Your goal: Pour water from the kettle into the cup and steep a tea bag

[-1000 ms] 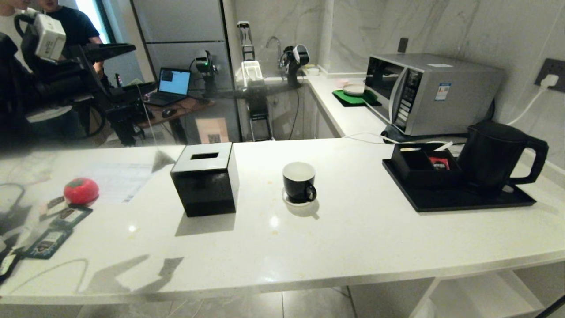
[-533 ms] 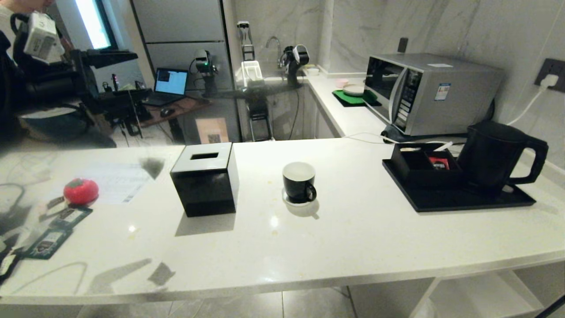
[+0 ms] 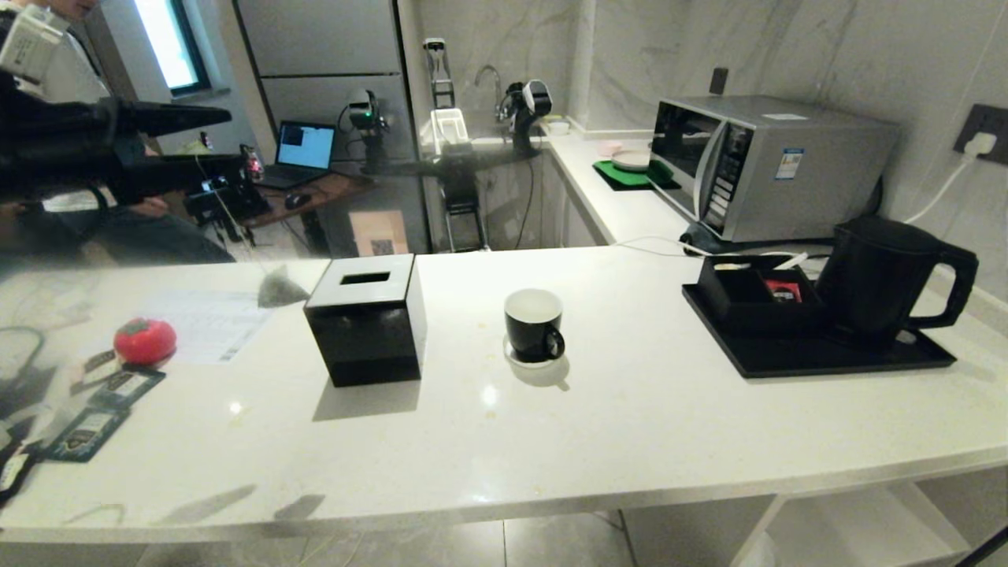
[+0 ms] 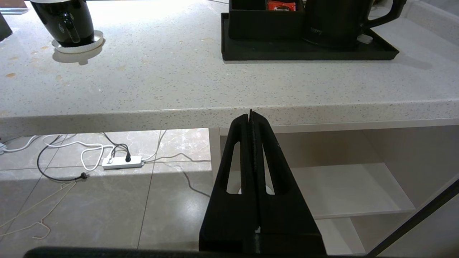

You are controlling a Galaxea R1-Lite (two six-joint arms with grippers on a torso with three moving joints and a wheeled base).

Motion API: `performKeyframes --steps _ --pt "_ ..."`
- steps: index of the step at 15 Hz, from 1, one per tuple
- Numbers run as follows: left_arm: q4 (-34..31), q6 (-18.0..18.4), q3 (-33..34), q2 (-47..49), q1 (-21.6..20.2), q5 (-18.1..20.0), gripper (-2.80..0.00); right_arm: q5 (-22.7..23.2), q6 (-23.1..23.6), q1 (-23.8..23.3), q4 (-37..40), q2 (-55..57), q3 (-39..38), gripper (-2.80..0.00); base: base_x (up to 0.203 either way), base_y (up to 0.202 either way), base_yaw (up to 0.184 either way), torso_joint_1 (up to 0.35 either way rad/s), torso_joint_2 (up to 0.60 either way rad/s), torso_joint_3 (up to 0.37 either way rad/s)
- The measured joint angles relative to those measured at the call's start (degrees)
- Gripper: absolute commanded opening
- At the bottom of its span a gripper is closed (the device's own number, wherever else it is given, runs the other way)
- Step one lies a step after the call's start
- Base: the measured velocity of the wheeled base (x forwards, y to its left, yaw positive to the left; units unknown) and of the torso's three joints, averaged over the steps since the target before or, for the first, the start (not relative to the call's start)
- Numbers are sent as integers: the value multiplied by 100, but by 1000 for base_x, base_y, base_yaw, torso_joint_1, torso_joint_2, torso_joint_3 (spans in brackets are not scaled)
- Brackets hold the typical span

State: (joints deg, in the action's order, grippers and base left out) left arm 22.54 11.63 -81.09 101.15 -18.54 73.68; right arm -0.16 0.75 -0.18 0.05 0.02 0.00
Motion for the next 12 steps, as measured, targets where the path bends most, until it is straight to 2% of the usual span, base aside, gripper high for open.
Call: performKeyframes --steps 4,12 --pt "-651 -11 -41 -243 -9 -6 0 -2 0 0 0 -2 0 -280 0 0 0 0 0 0" --pt "-623 -39 -41 -512 5 -74 0 -2 2 0 -2 0 0 -280 0 0 0 0 0 0"
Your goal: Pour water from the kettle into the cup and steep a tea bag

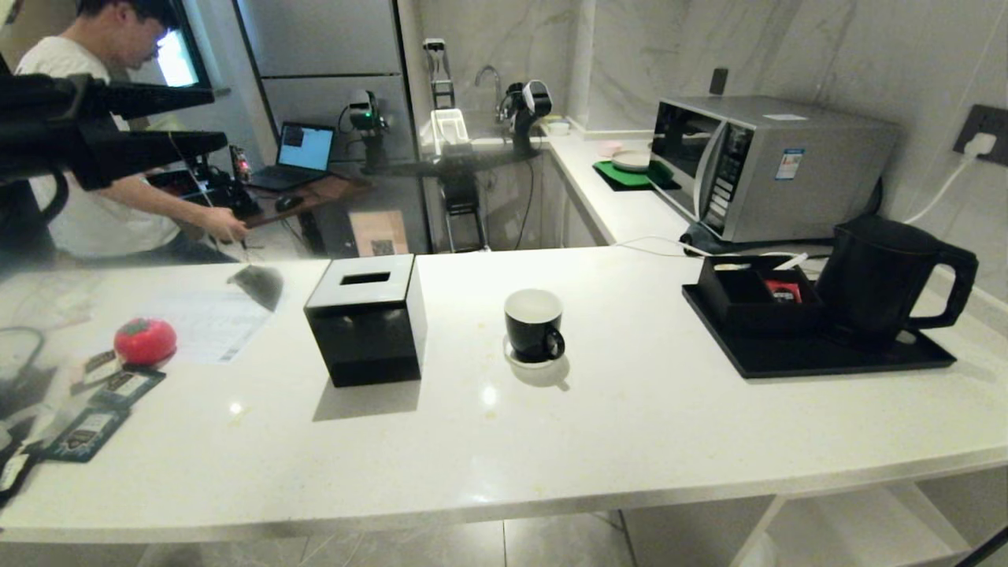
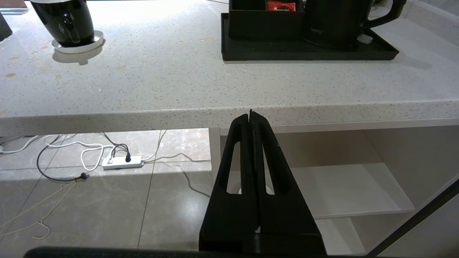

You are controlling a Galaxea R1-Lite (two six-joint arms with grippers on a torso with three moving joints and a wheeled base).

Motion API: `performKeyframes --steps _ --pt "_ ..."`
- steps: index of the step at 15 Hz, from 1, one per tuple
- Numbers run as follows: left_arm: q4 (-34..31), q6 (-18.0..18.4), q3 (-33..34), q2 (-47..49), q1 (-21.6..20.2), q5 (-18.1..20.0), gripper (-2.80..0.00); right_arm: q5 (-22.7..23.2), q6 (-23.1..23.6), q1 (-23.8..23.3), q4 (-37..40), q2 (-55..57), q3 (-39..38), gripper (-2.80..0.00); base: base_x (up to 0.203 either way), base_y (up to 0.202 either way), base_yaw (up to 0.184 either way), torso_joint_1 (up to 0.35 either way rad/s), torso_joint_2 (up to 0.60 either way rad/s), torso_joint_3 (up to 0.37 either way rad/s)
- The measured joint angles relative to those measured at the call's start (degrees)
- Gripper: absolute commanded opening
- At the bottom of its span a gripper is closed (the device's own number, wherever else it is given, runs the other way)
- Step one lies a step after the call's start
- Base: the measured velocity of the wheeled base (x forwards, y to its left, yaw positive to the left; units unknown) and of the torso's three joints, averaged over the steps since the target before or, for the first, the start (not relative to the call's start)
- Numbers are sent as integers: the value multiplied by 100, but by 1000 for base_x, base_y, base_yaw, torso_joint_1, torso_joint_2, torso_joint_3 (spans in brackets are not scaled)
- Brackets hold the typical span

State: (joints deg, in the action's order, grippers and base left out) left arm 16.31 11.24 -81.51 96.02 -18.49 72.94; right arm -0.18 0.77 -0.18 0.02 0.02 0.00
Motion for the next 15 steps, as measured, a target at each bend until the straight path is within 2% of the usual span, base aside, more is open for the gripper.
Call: performKeyframes --steps 5,11,15 --pt "5 -6 127 -306 9 -4 0 0 2 0 0 0 0 -280 0 0 0 0 0 0" --pt "3 -5 794 -792 77 11 0 0 -2 0 2 -1 0 -280 0 0 0 0 0 0" --pt "-39 -26 840 -926 207 -1 0 0 -2 0 0 -2 0 -280 0 0 0 0 0 0"
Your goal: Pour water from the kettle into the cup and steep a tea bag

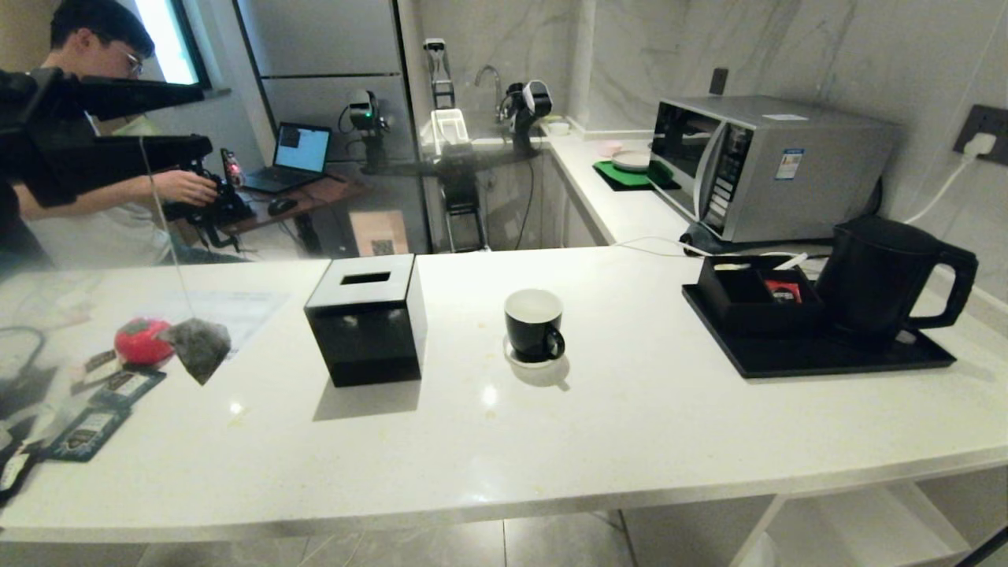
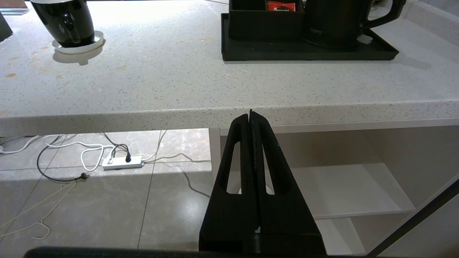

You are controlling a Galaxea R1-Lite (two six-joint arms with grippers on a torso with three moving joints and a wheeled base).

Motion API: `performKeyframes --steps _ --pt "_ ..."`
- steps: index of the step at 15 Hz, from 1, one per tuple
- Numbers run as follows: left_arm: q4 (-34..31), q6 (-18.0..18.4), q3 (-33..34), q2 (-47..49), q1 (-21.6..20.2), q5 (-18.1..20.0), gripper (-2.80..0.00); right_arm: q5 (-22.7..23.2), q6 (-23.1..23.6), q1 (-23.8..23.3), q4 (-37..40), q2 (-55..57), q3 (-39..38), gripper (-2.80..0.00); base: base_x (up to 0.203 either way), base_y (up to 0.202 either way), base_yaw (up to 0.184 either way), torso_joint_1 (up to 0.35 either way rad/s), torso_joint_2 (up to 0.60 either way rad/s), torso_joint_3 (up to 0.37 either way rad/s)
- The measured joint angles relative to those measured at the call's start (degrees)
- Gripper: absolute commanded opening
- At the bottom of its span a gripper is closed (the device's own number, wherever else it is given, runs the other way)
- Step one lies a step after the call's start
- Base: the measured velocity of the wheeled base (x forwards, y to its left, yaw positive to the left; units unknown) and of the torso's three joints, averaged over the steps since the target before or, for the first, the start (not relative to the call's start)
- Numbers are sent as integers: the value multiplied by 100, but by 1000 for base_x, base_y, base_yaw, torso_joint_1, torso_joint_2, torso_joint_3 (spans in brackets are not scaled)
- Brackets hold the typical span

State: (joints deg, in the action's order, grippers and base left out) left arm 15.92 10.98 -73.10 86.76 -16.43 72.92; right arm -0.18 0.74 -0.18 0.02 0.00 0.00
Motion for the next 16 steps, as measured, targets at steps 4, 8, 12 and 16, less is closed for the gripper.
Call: performKeyframes --steps 4,8,12,16 --pt "20 -364 257 -212 188 -38 0 0 0 0 0 2 0 -280 0 0 0 0 0 0" --pt "9 -403 685 -446 251 -62 0 0 10 0 5 0 0 -280 0 0 0 0 0 0" --pt "1 -407 800 -545 265 -55 0 -3 61 0 -27 1 0 -280 0 0 0 0 0 0" --pt "17 -483 800 -595 270 -40 0 47 91 0 62 28 379 -280 0 0 0 0 0 0"
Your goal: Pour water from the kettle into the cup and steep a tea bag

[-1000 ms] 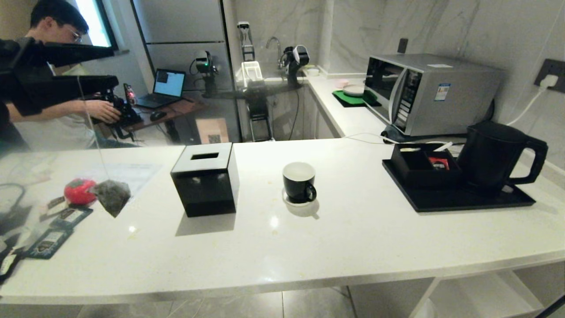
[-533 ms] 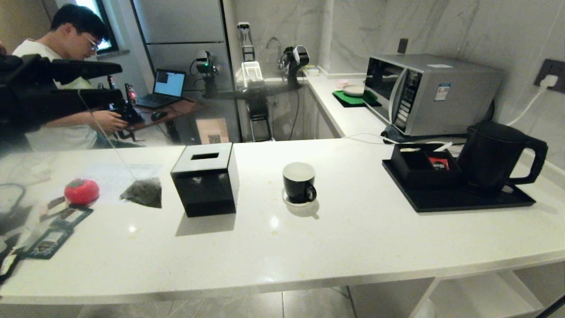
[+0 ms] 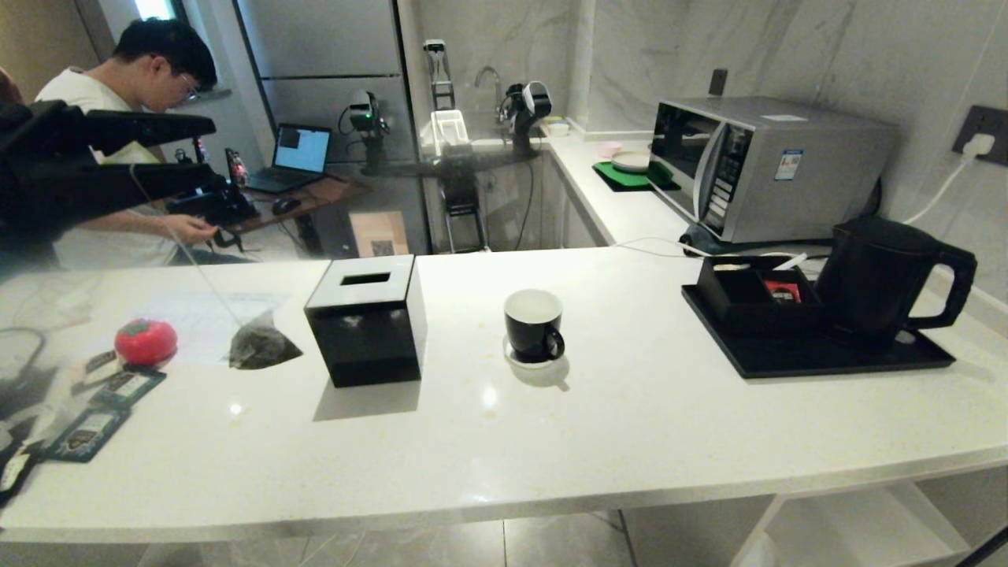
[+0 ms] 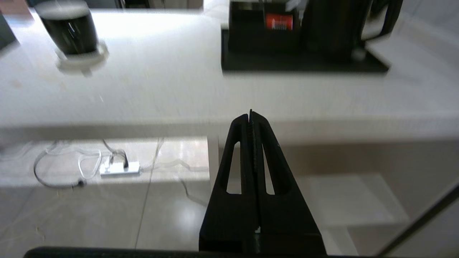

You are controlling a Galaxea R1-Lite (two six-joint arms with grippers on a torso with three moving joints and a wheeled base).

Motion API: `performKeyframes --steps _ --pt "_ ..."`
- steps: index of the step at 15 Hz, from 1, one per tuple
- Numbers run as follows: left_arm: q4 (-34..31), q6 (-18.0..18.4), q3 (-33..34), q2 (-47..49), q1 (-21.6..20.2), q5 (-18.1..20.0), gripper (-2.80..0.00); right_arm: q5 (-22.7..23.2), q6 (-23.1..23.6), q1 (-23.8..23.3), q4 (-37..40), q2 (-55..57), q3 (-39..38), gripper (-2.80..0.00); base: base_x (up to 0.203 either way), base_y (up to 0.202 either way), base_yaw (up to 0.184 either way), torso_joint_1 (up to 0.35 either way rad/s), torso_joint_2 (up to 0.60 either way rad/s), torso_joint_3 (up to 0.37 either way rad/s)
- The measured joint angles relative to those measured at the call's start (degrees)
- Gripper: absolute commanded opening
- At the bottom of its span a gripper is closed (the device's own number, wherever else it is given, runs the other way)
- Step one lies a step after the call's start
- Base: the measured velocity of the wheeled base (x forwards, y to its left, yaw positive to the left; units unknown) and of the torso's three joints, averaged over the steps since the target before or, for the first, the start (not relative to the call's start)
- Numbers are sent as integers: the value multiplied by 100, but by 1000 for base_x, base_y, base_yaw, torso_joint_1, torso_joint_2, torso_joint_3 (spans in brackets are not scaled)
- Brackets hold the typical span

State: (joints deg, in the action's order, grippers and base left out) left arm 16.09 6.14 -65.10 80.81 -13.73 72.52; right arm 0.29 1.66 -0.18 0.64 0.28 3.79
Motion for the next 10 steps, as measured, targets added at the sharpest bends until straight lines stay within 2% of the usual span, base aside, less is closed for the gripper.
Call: performKeyframes --steps 3,5,10 --pt "5 -4 -13 -6 88 -4 0 85 21 2 107 307 596 -280 0 0 0 0 0 0" --pt "6 -11 -23 -9 205 -10 0 298 113 43 84 750 1036 -280 0 0 0 0 0 0" --pt "9 -11 -30 11 406 -17 0 771 302 543 -274 2325 2135 -280 0 0 0 0 0 0"
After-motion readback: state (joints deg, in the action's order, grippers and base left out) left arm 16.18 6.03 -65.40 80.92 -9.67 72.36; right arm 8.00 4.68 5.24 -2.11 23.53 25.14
